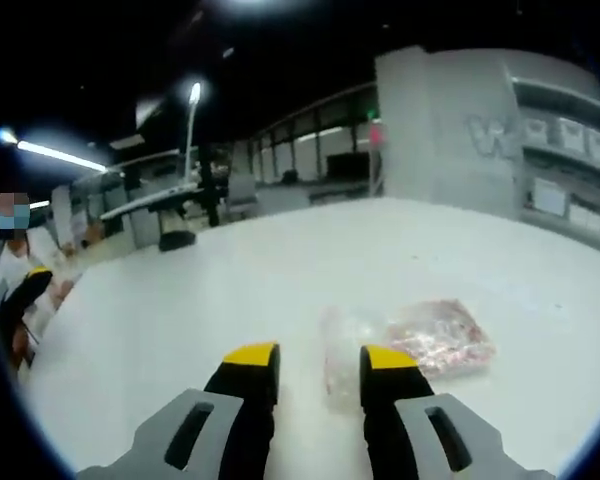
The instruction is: Open the resealable bag by pulling the two sides of the seal apart until the entire bag opening is separated and visibly accessible.
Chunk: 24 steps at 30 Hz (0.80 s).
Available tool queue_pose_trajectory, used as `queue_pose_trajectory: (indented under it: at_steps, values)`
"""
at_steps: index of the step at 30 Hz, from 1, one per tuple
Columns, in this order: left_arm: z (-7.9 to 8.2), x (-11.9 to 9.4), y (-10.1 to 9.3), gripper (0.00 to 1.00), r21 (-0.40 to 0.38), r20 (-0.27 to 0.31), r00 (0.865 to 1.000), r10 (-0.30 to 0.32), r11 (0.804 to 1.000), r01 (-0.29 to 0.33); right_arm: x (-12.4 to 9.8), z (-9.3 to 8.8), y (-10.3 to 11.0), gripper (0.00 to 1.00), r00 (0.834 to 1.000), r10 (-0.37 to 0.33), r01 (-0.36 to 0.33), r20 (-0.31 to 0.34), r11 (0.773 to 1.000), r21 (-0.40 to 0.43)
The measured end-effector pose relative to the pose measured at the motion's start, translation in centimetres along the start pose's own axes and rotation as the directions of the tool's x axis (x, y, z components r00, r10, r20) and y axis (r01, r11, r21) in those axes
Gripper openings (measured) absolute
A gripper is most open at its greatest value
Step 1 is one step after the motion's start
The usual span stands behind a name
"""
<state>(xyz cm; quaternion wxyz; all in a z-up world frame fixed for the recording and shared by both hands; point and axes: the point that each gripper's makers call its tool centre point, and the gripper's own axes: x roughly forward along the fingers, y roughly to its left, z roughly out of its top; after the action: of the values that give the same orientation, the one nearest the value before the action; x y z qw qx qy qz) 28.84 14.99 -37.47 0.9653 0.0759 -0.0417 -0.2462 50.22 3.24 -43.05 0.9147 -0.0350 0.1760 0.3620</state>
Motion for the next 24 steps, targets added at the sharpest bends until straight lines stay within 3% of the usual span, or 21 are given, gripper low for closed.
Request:
queue_pose_trajectory:
  at_steps: [13,18,24]
  values:
    - [0.36,0.06,-0.25,0.93,0.007,0.005,1.000,-0.004,1.000,0.004,-0.58,0.96,-0.21,0.38,0.999,-0.020,0.020,0.051,1.000,-0.010]
    - [0.48,-0.05,-0.33,0.93,0.012,0.005,1.000,-0.003,1.000,0.003,-0.77,1.01,-0.60,0.52,0.998,-0.043,0.043,0.054,0.999,-0.014]
    - [0.52,-0.22,-0.33,0.93,0.014,0.005,1.000,-0.001,1.000,0.001,-0.81,1.07,-0.79,0.55,0.997,-0.046,0.046,0.060,0.999,0.002]
